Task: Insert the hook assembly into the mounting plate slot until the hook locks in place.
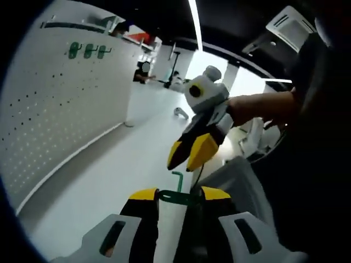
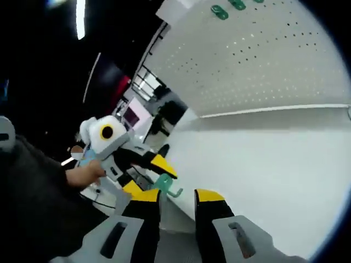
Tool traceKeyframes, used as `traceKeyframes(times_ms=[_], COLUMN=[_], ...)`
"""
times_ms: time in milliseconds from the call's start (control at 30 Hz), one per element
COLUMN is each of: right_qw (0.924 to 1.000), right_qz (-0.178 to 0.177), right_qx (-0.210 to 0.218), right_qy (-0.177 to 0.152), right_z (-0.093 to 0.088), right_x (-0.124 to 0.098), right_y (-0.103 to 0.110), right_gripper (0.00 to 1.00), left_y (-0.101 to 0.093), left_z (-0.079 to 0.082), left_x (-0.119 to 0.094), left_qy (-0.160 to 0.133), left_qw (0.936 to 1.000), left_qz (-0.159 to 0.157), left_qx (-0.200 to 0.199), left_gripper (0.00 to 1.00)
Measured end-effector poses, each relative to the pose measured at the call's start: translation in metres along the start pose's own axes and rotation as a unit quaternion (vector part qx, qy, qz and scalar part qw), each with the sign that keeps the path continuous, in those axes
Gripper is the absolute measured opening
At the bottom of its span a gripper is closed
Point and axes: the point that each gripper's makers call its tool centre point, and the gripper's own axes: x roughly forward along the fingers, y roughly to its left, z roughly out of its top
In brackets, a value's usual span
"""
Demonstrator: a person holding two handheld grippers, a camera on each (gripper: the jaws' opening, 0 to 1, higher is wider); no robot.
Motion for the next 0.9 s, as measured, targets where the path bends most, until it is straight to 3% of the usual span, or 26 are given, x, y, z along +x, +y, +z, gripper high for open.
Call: traceKeyframes(times_ms=[100,233,300,500,700,900], right_qw=[0.9996,0.9942,0.994,0.9835,0.9744,0.9738], right_qz=[0.019,0.088,0.093,0.138,0.156,0.154], right_qx=[-0.006,0.051,0.05,0.113,0.161,0.165], right_qy=[0.021,0.035,0.03,0.03,0.021,0.03], right_z=[-0.002,-0.003,0.001,0.002,0.003,0.002], right_x=[0.003,0.008,0.011,0.009,0.011,0.013], right_y=[0.006,0.032,0.033,0.047,0.051,0.052], right_gripper=[0.2,0.17,0.15,0.06,0.04,0.04], left_y=[-0.004,-0.01,-0.014,-0.022,-0.021,-0.02], left_z=[0.007,0.015,0.016,0.026,0.028,0.025], left_x=[-0.002,-0.004,-0.004,-0.008,-0.01,-0.011], left_qy=[-0.005,-0.009,-0.011,-0.028,-0.03,-0.021], left_qw=[0.9999,0.9992,0.9989,0.9977,0.9974,0.997], left_qz=[-0.01,-0.02,-0.028,-0.044,-0.048,-0.048], left_qx=[0.01,0.033,0.037,0.042,0.045,0.057], left_gripper=[0.29,0.29,0.29,0.29,0.29,0.29])
